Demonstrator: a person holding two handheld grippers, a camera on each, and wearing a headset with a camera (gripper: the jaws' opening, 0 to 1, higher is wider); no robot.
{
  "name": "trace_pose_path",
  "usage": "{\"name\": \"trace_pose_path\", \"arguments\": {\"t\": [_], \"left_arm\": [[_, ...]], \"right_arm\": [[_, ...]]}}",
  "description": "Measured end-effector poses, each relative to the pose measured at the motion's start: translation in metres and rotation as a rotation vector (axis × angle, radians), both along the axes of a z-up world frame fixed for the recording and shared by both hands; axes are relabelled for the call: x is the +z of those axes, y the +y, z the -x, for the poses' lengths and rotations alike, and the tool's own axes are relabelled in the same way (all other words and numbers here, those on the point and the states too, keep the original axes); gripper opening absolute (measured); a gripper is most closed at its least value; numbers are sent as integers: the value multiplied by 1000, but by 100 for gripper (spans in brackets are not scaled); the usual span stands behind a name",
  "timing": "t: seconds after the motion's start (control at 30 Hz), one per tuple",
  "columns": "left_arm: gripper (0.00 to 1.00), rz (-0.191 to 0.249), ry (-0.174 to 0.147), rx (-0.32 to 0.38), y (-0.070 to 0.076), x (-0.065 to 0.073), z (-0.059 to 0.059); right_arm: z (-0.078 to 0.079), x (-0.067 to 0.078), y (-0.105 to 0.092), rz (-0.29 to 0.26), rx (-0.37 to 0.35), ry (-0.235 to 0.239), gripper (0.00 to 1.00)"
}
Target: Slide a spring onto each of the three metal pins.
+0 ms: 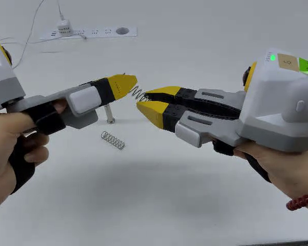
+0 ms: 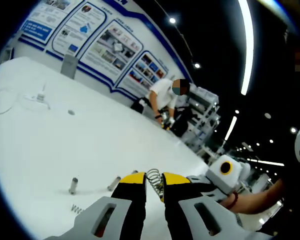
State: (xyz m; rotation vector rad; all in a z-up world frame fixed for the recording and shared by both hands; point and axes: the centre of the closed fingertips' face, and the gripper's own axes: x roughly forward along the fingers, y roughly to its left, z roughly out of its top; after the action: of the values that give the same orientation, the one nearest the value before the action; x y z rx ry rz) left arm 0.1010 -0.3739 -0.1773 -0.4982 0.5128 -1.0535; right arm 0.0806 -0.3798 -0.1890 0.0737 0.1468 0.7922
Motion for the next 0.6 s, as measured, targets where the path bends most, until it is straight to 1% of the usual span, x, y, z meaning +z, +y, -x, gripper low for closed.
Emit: {"name": "trace_pose_path", "arguments": {"t": [0.1,0.13,0.23,0.47,0.53,0.57,0.6], "left_arm": [[12,-8,-12,-3,0,1,-1],[12,-13,-23,-4,0,2,0],[12,-23,-34,-5,0,3,1],[12,-44,-46,-8,0,1,-1],[12,-65,-60,-11,0,-2,-1],[12,-71,-65,-12,-1,-2,-1],[12,-74,-70,-13,-1,-2,-1]], "right_arm": [[0,0,0,18,1,-11,11],[-1,0,0,27,-1,-16,11],[-1,0,0,43,-3,-24,11],[-3,-2,0,88,-10,-30,12],[-4,-1,0,89,-12,-30,19],[-4,-1,0,90,-11,-29,20],[-4,-2,0,91,-10,-30,20]]}}
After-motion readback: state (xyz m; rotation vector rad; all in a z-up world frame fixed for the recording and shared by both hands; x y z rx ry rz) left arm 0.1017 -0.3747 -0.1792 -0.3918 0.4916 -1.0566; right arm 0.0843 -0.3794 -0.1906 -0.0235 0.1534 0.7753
